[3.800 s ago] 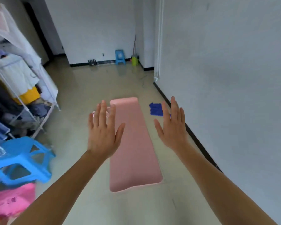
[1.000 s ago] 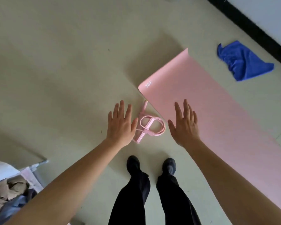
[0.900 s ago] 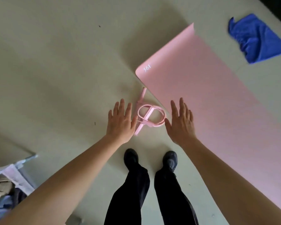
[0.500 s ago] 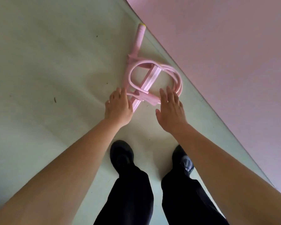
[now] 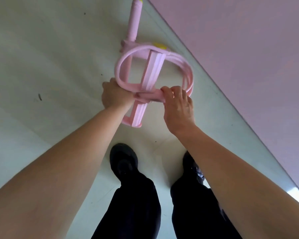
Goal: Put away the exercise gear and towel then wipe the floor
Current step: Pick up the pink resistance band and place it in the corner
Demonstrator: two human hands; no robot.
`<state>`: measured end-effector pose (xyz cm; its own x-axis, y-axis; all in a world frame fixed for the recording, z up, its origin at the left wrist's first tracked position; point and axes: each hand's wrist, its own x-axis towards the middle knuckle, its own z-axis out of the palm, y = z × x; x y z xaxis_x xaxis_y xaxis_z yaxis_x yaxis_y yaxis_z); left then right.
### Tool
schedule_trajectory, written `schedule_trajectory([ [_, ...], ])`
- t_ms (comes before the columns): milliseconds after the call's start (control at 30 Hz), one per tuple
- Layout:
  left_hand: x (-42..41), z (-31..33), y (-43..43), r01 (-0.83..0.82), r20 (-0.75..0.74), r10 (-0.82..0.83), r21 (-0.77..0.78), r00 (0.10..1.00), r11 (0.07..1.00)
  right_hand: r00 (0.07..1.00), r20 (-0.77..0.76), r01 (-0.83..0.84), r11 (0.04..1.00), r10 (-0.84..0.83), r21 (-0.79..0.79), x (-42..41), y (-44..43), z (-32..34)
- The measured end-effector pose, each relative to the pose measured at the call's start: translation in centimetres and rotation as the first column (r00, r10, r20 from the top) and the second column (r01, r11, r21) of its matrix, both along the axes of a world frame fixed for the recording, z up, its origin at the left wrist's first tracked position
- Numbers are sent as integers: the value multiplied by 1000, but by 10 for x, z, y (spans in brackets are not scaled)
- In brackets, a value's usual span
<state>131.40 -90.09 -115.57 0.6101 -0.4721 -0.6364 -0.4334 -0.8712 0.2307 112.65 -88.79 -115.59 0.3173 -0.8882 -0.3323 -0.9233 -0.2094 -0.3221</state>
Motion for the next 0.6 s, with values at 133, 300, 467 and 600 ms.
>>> schedule_trajectory([
  [133, -16, 86, 12, -142, -38, 141, -39, 989, 989, 999, 14, -49, 998, 48, 47, -17, -19, 102],
  [300, -31, 246, -10, -153, -116, 141, -99, 983, 983, 996, 77, -55, 998, 55, 4, -43, -48, 266],
  [467, -41, 466, -57, -188, -265, 122, -238, 956, 953, 980, 194, 68, 992, -47, -104, -69, -84, 465],
  [600, -47, 624, -80, -279, -378, 148, -320, 914, 906, 947, 233, 256, 957, -221, -136, -86, -104, 615],
])
